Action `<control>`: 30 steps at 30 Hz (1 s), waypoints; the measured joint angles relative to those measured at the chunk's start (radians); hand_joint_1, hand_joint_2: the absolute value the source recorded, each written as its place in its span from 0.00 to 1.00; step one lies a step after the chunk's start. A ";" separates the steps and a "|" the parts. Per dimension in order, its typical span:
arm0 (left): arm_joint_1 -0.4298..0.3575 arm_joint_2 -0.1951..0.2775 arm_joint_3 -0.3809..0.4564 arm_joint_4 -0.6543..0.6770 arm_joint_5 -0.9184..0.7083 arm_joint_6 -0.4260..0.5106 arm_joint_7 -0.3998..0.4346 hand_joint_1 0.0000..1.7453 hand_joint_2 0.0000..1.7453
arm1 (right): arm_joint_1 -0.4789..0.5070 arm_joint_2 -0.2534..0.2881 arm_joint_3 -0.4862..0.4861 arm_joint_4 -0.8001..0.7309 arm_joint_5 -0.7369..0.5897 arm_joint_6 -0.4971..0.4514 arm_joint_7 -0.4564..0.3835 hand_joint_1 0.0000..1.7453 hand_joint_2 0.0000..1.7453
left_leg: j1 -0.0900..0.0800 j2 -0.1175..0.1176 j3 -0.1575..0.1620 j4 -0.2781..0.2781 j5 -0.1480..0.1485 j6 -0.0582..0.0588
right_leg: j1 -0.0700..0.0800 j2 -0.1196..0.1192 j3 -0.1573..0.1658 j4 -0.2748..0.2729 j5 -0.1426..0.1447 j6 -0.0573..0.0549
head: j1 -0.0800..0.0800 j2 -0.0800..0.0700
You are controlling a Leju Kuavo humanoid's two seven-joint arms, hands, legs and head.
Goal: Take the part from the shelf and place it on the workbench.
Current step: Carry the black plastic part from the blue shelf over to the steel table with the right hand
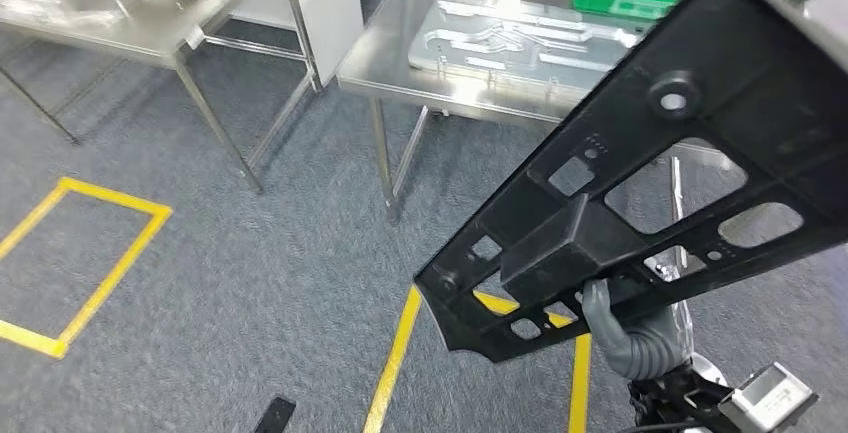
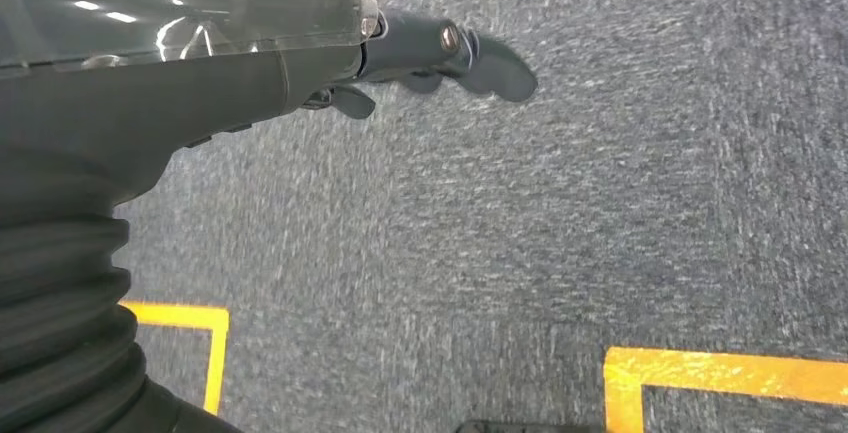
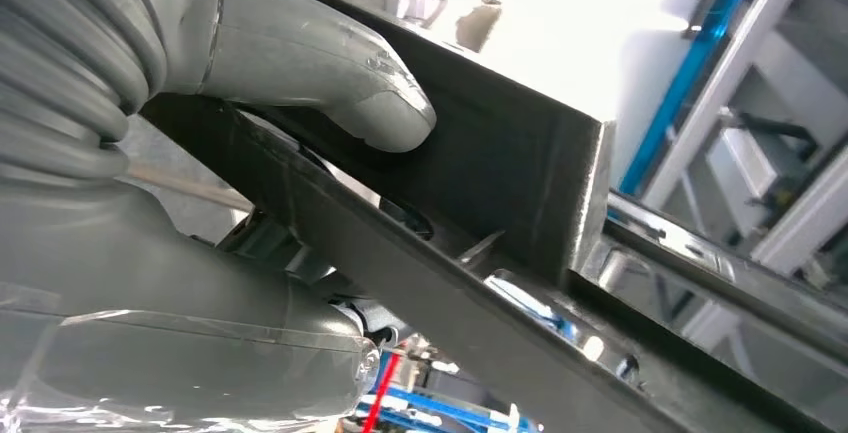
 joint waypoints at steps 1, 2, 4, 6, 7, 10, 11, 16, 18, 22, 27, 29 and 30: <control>-0.002 0.000 -0.001 0.000 0.000 0.000 0.000 0.00 1.00 | 0.003 0.000 -0.001 -0.001 0.003 0.000 -0.002 1.00 1.00 | 0.001 0.033 -0.031 0.063 -0.031 -0.004 | 0.002 -0.012 0.004 -0.001 -0.003 -0.004 | -0.001 0.000; -0.003 0.000 -0.002 0.000 -0.001 0.000 -0.001 0.00 1.00 | 0.005 -0.001 -0.003 -0.002 0.004 0.000 -0.005 1.00 1.00 | 0.005 0.048 -0.066 0.131 -0.060 -0.008 | 0.004 -0.025 0.006 0.000 -0.005 -0.006 | -0.001 0.000; -0.003 0.000 -0.002 0.000 -0.001 0.000 -0.004 0.00 1.00 | 0.012 -0.002 -0.007 -0.002 0.006 0.002 -0.012 1.00 1.00 | 0.012 0.055 -0.103 0.199 -0.070 -0.015 | 0.005 -0.041 0.009 0.001 -0.009 -0.006 | -0.001 0.000; -0.001 0.001 -0.002 0.000 -0.002 0.001 -0.011 0.00 1.00 | 0.015 -0.002 -0.011 -0.002 0.008 0.004 -0.017 1.00 1.00 | 0.017 0.057 -0.058 0.110 -0.008 -0.017 | 0.005 -0.050 0.015 0.003 -0.015 -0.002 | -0.001 0.000; -0.002 0.002 -0.002 0.000 -0.003 0.002 -0.016 0.00 1.00 | 0.016 -0.002 -0.013 -0.002 0.009 0.004 -0.018 1.00 1.00 | 0.018 0.053 -0.018 0.035 0.021 -0.016 | 0.004 -0.051 0.019 0.003 -0.018 0.002 | -0.001 0.000; -0.003 0.002 -0.002 0.000 -0.007 0.002 -0.031 0.00 1.00 | 0.017 -0.002 -0.018 -0.006 0.011 0.005 -0.010 1.00 1.00 | 0.011 0.046 0.043 -0.080 0.048 -0.005 | 0.005 -0.048 0.022 0.002 -0.022 0.018 | -0.002 0.000; -0.002 0.002 -0.002 0.000 -0.008 0.002 -0.033 0.00 1.00 | 0.017 -0.002 -0.018 -0.008 0.010 0.005 -0.005 1.00 1.00 | 0.008 0.050 0.043 -0.080 0.049 0.001 | 0.006 -0.047 0.022 0.001 -0.022 0.024 | -0.002 0.000; -0.005 0.001 -0.003 0.000 -0.014 -0.002 -0.032 0.00 1.00 | 0.018 -0.003 -0.026 -0.017 -0.002 0.013 0.009 1.00 1.00 | 0.013 0.071 0.053 -0.102 0.055 0.035 | 0.005 -0.041 -0.032 0.118 -0.090 0.040 | -0.002 0.000; -0.005 0.001 -0.003 0.000 -0.018 -0.004 -0.029 0.00 1.00 | 0.020 -0.003 -0.029 -0.018 -0.007 0.016 0.012 1.00 1.00 | 0.010 0.080 0.054 -0.101 0.053 0.040 | 0.007 -0.041 -0.105 0.252 -0.142 0.040 | -0.002 0.000; -0.005 0.000 -0.003 0.000 -0.019 -0.009 -0.022 0.00 1.00 | 0.023 -0.005 -0.037 -0.018 -0.012 0.027 0.015 1.00 1.00 | 0.006 0.102 0.064 -0.095 0.041 0.038 | 0.008 -0.057 -0.078 0.164 -0.048 0.033 | -0.002 0.000; -0.005 -0.002 -0.003 0.000 -0.019 -0.011 -0.022 0.00 1.00 | 0.016 -0.005 -0.039 -0.018 -0.019 0.039 0.017 1.00 1.00 | -0.004 0.133 0.072 -0.083 0.023 0.012 | 0.022 -0.079 -0.018 0.017 0.002 0.013 | -0.002 0.000; -0.007 -0.002 -0.003 0.000 -0.020 -0.011 -0.023 0.00 1.00 | 0.014 -0.006 -0.040 -0.019 -0.019 0.041 0.017 1.00 1.00 | 0.000 0.127 0.070 -0.068 0.007 0.000 | 0.018 -0.061 -0.017 0.012 0.005 0.003 | -0.002 0.000; -0.007 -0.002 -0.003 0.000 -0.020 -0.011 -0.023 0.00 1.00 | 0.013 -0.006 -0.040 -0.019 -0.020 0.041 0.018 1.00 1.00 | 0.002 0.113 0.058 -0.036 -0.014 -0.006 | 0.015 -0.052 -0.016 0.009 0.008 -0.002 | -0.002 0.000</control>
